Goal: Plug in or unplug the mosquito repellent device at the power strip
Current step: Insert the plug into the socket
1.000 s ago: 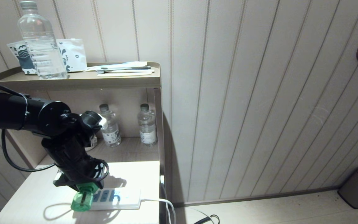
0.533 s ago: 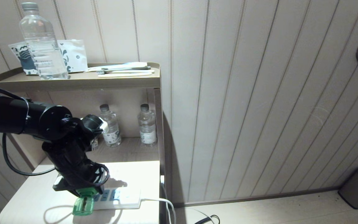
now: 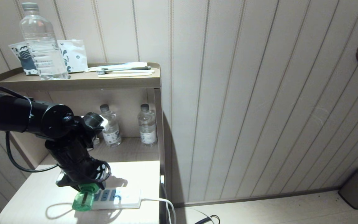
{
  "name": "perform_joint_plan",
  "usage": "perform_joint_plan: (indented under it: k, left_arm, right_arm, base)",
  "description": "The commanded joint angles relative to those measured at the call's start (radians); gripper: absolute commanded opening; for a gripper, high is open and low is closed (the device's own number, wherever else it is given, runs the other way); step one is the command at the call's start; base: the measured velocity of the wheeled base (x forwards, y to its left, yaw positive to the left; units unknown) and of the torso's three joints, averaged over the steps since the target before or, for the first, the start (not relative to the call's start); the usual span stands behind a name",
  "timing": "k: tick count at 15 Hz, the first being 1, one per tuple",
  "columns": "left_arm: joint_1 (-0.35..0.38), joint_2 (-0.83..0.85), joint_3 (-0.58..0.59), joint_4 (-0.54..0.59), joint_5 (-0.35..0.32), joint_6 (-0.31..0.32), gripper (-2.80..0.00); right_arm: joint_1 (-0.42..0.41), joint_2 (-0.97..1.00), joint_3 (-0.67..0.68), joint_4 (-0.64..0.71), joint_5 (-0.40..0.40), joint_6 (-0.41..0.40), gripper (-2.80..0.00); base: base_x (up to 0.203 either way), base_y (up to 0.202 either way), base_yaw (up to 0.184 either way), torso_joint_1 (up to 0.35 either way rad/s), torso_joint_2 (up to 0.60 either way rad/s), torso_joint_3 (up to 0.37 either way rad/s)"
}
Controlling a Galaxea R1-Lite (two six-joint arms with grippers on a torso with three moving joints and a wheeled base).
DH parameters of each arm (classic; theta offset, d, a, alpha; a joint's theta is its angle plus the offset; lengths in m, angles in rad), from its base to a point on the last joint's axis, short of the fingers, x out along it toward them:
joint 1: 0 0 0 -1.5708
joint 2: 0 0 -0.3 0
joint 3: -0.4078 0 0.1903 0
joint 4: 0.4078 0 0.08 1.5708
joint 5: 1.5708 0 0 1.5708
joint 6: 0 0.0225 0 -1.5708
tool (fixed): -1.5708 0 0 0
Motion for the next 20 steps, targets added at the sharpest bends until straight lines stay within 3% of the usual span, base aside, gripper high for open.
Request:
perform_joint_plan:
  k: [1,18,19,20]
  left_arm:
    - [0.000,0.032,0.001,0.008,-0.001,-0.004,-2.80]
    - [-0.002,-0.032,0.019,0.008,-0.002,0.009,-2.80]
    - [-0.002,-0.045,0.025,0.008,0.000,0.010,-1.69]
    - [-0.002,-0.052,0.032,0.008,0.001,0.010,0.00]
  right_arm:
    - [0.000,-0.001,0.000,0.000,-0.001,0.001,-2.80]
    - [0.000,0.001,0.000,0.000,0.000,0.001,-2.80]
    - [0.000,0.000,0.000,0.000,0.000,0.001,-2.80]
    - [0.000,0.000,0.000,0.000,0.000,0.001,-2.80]
  base:
    - [0.000,0.000,0.000,0.000,0.00,0.000]
    - [0.000,0.000,0.000,0.000,0.00,0.000]
    - [0.000,0.000,0.000,0.000,0.00,0.000]
    - [0.000,0.000,0.000,0.000,0.00,0.000]
